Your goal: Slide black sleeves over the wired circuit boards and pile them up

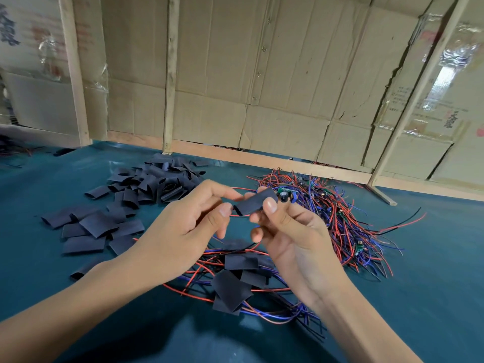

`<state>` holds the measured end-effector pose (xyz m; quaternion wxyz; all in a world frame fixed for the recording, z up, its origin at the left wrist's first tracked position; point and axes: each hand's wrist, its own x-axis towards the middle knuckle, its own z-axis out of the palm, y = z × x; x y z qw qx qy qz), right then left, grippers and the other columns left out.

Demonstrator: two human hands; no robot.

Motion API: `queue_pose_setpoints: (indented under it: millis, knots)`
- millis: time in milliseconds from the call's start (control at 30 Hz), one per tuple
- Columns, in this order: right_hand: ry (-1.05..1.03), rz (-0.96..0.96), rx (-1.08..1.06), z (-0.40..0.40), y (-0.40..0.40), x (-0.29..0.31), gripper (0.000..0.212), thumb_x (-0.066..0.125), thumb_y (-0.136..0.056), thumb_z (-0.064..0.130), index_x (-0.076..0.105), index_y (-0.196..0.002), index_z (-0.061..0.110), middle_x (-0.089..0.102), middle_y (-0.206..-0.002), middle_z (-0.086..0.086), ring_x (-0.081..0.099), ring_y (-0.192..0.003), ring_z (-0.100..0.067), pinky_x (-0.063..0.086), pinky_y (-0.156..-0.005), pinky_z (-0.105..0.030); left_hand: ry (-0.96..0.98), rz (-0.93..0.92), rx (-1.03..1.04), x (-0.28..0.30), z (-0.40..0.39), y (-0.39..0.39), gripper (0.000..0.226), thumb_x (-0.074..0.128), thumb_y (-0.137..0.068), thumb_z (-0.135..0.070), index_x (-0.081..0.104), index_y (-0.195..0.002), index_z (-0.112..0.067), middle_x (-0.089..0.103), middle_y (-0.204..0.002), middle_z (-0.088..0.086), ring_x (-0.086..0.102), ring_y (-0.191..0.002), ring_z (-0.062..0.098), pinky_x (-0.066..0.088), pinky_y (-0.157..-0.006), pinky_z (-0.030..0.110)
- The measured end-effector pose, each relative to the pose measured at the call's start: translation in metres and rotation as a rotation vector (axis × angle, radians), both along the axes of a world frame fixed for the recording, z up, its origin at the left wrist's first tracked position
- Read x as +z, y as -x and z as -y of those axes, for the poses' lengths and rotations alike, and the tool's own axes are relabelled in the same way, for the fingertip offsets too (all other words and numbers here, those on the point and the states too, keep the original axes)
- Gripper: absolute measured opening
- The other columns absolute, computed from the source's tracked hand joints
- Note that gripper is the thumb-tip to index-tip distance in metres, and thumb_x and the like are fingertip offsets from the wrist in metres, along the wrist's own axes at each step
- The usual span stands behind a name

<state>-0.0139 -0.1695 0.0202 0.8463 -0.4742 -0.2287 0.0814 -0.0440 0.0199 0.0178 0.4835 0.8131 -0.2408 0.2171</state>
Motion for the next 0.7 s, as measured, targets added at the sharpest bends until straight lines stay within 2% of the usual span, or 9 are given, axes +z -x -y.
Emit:
queue_pose_setpoints:
  millis: [67, 167, 267, 400, 500, 567, 600, 667, 700]
  knots:
    - [-0.021, -0.020, 0.003, -0.0013, 0.0012, -0.0002, 0.014, 0.079, -0.074, 0.011, 0.072, -0.084, 0.002, 0.066, -0.082, -0.016, 0.066, -0.073, -0.020, 0.051, -0.058, -0.027, -0.067, 0.064, 0.051, -0.0006, -0.0003, 0.0010, 0.020, 0.043, -0.103, -0.033, 0.054, -0.121, -0.032, 0.063, -0.076, -0.005, 0.057, -0.067, 0.019, 0.044, -0.066, 0.024]
    - [-0.037, -0.029, -0.027, -0.0019, -0.0002, -0.0011, 0.009, 0.076, -0.078, 0.007, 0.068, -0.079, 0.003, 0.061, -0.079, -0.018, 0.065, -0.074, -0.021, 0.052, -0.059, -0.027, -0.093, 0.120, 0.095, -0.0024, 0.0000, 0.0010, 0.023, 0.045, -0.101, -0.026, 0.055, -0.122, -0.029, 0.064, -0.078, -0.007, 0.051, -0.057, 0.014, 0.039, -0.059, 0.016]
    - [-0.053, -0.017, -0.045, -0.0003, -0.0015, 0.0006, 0.022, 0.079, -0.076, 0.011, 0.058, -0.076, 0.005, 0.042, -0.084, -0.023, 0.064, -0.075, -0.022, 0.051, -0.060, -0.027, -0.061, 0.137, 0.104, -0.0031, -0.0009, -0.0004, 0.022, 0.045, -0.103, -0.021, 0.058, -0.121, -0.026, 0.064, -0.077, -0.007, 0.047, -0.055, 0.007, 0.036, -0.058, 0.011]
    - [-0.078, 0.013, -0.056, -0.0006, -0.0012, 0.0007, 0.031, 0.086, -0.071, 0.009, 0.056, -0.074, 0.009, 0.034, -0.093, -0.020, 0.066, -0.073, -0.021, 0.051, -0.059, -0.028, -0.056, 0.143, 0.096, -0.0036, -0.0030, -0.0003, 0.022, 0.044, -0.104, -0.022, 0.058, -0.119, -0.032, 0.063, -0.078, -0.006, 0.049, -0.057, 0.009, 0.037, -0.059, 0.012]
    - [-0.053, 0.064, -0.076, 0.0013, -0.0036, -0.0021, 0.037, 0.088, -0.069, 0.013, 0.051, -0.071, 0.012, 0.039, -0.084, -0.021, 0.066, -0.078, -0.025, 0.051, -0.061, -0.030, -0.054, 0.141, 0.086, -0.0037, -0.0040, -0.0006, 0.026, 0.043, -0.100, -0.022, 0.057, -0.117, -0.035, 0.063, -0.079, -0.006, 0.055, -0.065, 0.020, 0.044, -0.065, 0.027]
    - [0.008, 0.131, -0.115, 0.0028, -0.0065, -0.0044, 0.036, 0.085, -0.076, 0.010, 0.050, -0.068, 0.016, 0.058, -0.094, -0.023, 0.066, -0.093, -0.036, 0.051, -0.063, -0.032, -0.045, 0.131, 0.077, -0.0046, -0.0059, -0.0025, 0.025, 0.044, -0.100, -0.023, 0.057, -0.117, -0.035, 0.063, -0.081, -0.005, 0.056, -0.067, 0.030, 0.044, -0.068, 0.038]
    - [0.031, 0.169, -0.136, 0.0031, -0.0073, -0.0054, 0.033, 0.083, -0.079, 0.010, 0.054, -0.068, 0.018, 0.063, -0.096, -0.015, 0.065, -0.101, -0.040, 0.051, -0.065, -0.033, -0.048, 0.125, 0.075, -0.0054, -0.0069, -0.0035, 0.025, 0.044, -0.100, -0.024, 0.057, -0.117, -0.036, 0.064, -0.082, -0.005, 0.056, -0.067, 0.033, 0.043, -0.069, 0.040]
    - [0.053, 0.216, -0.158, 0.0027, -0.0080, -0.0061, 0.021, 0.086, -0.077, 0.017, 0.066, -0.083, 0.017, 0.056, -0.077, -0.004, 0.067, -0.099, -0.038, 0.053, -0.072, -0.035, -0.057, 0.108, 0.071, -0.0068, -0.0085, -0.0056, 0.020, 0.044, -0.102, -0.026, 0.056, -0.115, -0.036, 0.066, -0.084, -0.006, 0.057, -0.067, 0.037, 0.042, -0.068, 0.043]
    - [0.061, 0.229, -0.167, 0.0025, -0.0081, -0.0063, 0.028, 0.086, -0.076, 0.019, 0.069, -0.097, 0.014, 0.050, -0.071, -0.002, 0.068, -0.094, -0.034, 0.053, -0.076, -0.037, -0.057, 0.096, 0.067, -0.0074, -0.0089, -0.0065, 0.016, 0.045, -0.103, -0.028, 0.056, -0.113, -0.035, 0.067, -0.085, -0.007, 0.057, -0.067, 0.038, 0.042, -0.068, 0.044]
